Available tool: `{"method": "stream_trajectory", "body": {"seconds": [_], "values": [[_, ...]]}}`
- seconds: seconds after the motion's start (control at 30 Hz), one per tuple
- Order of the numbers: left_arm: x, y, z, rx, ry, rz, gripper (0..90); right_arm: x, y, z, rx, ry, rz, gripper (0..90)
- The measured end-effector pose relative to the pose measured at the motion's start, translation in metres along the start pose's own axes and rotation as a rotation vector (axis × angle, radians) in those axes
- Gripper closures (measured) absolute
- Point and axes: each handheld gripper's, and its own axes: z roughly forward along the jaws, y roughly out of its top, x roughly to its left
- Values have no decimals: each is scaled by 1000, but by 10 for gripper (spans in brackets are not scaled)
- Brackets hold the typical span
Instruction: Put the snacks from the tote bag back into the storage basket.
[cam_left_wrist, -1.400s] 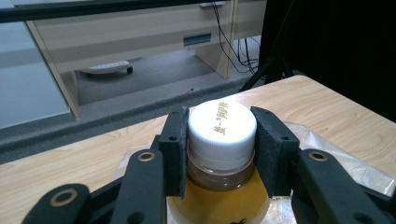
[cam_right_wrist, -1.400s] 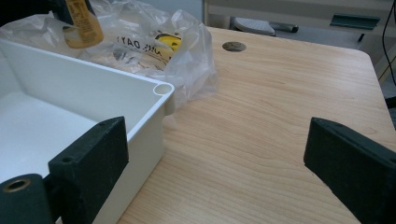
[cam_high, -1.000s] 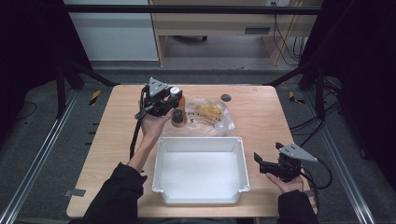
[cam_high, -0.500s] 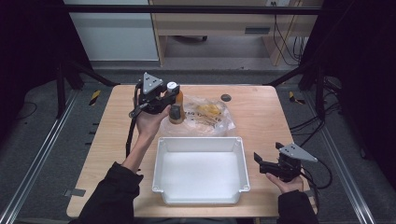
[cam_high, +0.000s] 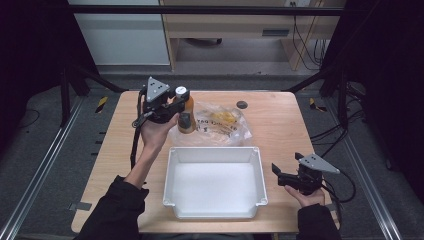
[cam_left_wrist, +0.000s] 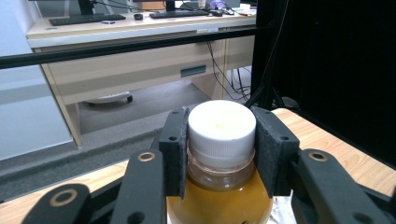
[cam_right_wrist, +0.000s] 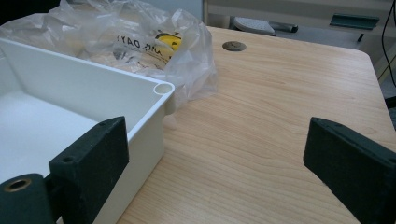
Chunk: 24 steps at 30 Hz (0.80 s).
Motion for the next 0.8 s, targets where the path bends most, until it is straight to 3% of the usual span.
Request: {"method": "stream_trajectory", "body": {"seconds": [0.8], "values": [[-23,-19,-31,10,-52,30,591,0,0,0,1,-1,-1,71]]}}
